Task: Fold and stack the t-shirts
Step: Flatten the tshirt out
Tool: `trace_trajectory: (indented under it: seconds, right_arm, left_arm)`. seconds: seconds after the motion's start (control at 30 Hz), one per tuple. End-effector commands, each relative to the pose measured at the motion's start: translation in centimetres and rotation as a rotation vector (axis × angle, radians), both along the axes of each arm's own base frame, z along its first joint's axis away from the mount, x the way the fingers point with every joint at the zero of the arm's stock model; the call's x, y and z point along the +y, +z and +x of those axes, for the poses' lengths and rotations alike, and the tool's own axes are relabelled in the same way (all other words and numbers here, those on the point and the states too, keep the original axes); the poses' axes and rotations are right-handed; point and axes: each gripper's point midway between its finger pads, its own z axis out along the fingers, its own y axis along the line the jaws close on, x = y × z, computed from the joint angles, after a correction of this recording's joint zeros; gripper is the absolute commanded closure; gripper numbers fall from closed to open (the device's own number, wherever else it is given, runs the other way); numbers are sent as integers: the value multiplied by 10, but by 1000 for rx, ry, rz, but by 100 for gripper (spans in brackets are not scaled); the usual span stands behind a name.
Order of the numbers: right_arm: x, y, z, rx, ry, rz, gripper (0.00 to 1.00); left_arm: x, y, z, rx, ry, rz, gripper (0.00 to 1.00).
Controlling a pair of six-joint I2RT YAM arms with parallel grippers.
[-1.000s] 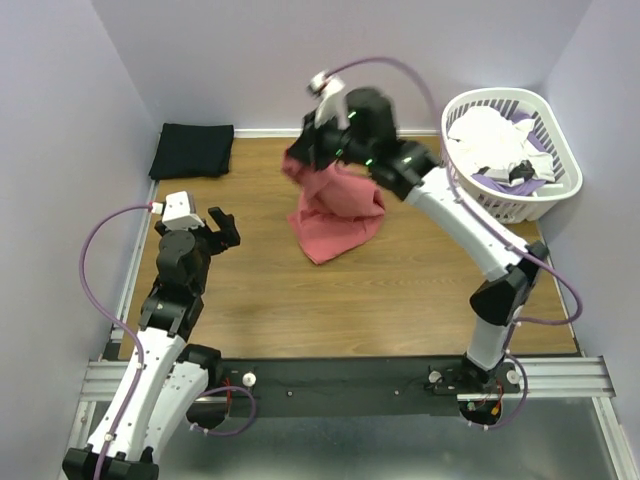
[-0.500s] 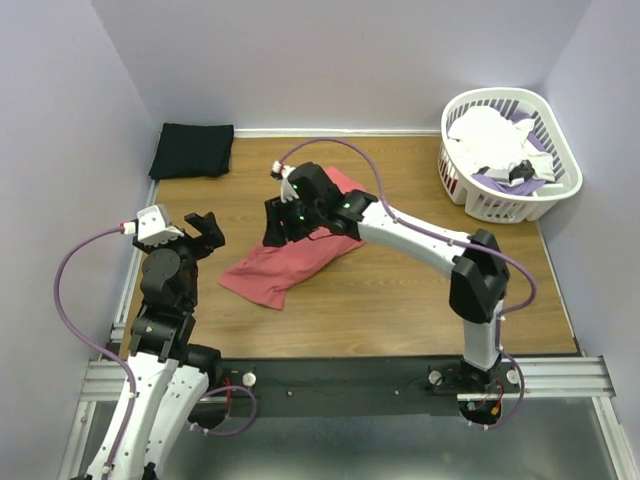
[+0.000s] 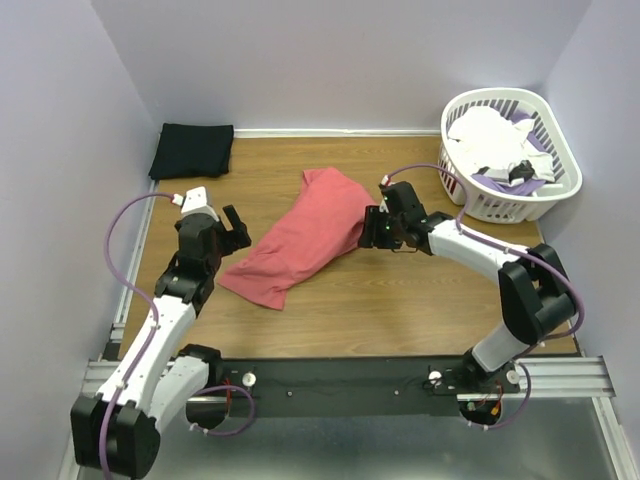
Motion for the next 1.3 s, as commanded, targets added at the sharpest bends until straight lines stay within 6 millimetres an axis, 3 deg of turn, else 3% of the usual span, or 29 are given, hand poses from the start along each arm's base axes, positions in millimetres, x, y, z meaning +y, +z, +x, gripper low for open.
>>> trace_trajectory:
  seconds: [0.0,0.13,0.27,0.3,0.33,0.37,0.4,0.43,0.47,0.53,0.6,0.63,0.67,0.7,0.73,0.8,0.83,0.87,0.9,0.93,1.0,1.03,1.07,1.1,1.17,1.27]
  right_arm:
    - [17,12,31,-88,-21,122,44]
    - [12,-2,67,-79,-51,168,44]
    - [6,0,135,-124,-68,184,44]
    - [6,-13,150,-120,-76,169,45]
    - [9,6,178,-185,-93,172,45]
    - [8,8,191,-194,-105,166,45]
    - [7,8,201,-201,-111,160,44]
    - [9,-7,207,-177,-111,152,44]
    - [12,9,220,-214,-107,168,44]
    - [14,20,222,-230,-94,172,44]
    - [10,25,213,-231,-88,166,43]
    - [5,47,209,-271,-96,165,43]
    - [1,53,204,-282,-102,155,43]
    - [-7,37,189,-248,-105,122,42]
    - [-16,61,183,-295,-123,113,42]
    - [-27,63,167,-302,-131,83,41]
    - [-36,45,149,-264,-134,52,41]
    - [-39,45,140,-262,-132,47,41]
    - [-43,62,132,-294,-134,53,41]
    - [-49,46,115,-256,-134,38,40]
    - [-51,49,99,-248,-136,60,40]
    - [-51,60,91,-265,-129,81,40]
    - [-50,51,76,-231,-109,97,40]
    - [-49,59,69,-245,-97,117,40]
    - [-49,49,51,-212,-76,132,40]
    - [-54,51,35,-220,-73,139,40]
  left_arm:
    - [-29,-23,4,93,-107,-97,8]
    - [-39,-45,4,158,-128,-150,8]
    - [-38,-56,4,192,-112,-149,8]
    - [-38,-59,3,201,-111,-148,8]
    - [-38,-64,2,219,-109,-150,8]
    - [-38,-66,2,229,-103,-153,8]
    - [-39,-69,1,244,-104,-162,8]
    - [-41,-74,-2,263,-107,-165,8]
    - [-42,-80,-4,286,-110,-172,8]
    - [-47,-89,-12,341,-132,-186,8]
    - [-50,-94,-18,371,-136,-194,8]
    - [-58,-96,-23,394,-166,-202,13]
    - [-63,-96,-25,403,-185,-207,14]
    - [-69,-95,-28,413,-205,-215,15]
    - [-78,-97,-35,437,-234,-222,15]
    - [-88,-98,-42,457,-259,-224,19]
    - [-93,-100,-48,474,-269,-226,20]
    - [-100,-99,-52,480,-277,-237,24]
    - [-113,-99,-60,490,-317,-229,24]
    - [-116,-103,-67,523,-319,-214,24]
    - [-121,-105,-73,540,-296,-172,25]
    - [-120,-107,-74,551,-275,-152,27]
    - [-116,-110,-74,563,-234,-123,29]
    - [-121,-112,-78,573,-246,-103,30]
    - [-120,-121,-83,616,-227,-48,30]
    - [-122,-131,-90,664,-206,24,30]
